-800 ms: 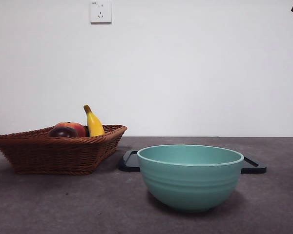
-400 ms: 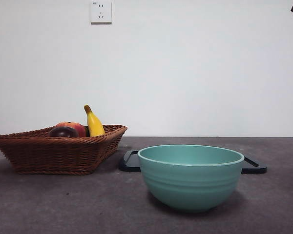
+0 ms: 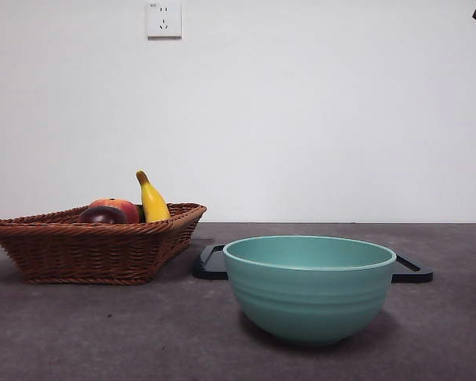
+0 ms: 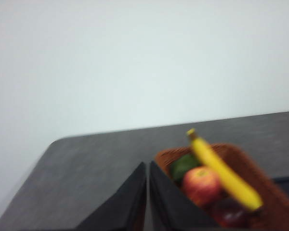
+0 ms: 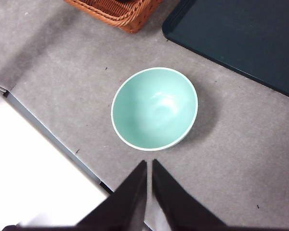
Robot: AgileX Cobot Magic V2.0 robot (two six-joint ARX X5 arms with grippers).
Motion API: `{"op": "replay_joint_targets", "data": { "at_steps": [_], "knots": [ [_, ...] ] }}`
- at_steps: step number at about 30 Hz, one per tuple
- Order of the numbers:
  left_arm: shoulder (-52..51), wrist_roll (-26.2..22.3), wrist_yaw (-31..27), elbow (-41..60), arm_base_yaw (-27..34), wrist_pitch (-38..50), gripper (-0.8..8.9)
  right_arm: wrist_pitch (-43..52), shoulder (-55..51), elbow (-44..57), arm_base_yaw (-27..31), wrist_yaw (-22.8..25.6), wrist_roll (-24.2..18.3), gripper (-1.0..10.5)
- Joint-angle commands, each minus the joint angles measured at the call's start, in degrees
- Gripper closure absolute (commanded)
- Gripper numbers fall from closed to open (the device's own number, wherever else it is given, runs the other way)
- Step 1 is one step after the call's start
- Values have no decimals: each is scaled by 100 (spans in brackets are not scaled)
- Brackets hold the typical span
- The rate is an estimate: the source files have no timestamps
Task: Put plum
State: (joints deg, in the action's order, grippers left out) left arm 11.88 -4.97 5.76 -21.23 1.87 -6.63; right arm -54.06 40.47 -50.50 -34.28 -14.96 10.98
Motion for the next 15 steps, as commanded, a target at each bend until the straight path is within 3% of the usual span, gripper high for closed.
{"op": "replay_joint_targets", "data": {
  "at_steps": [1, 15],
  "knots": [
    [-348, 57, -83, 411, 103, 68, 805, 48, 22, -105, -42, -4, 59, 940],
    [-1167, 57, -87, 1751, 188, 20, 805, 50, 22, -105, -42, -4, 59, 940]
  ]
}}
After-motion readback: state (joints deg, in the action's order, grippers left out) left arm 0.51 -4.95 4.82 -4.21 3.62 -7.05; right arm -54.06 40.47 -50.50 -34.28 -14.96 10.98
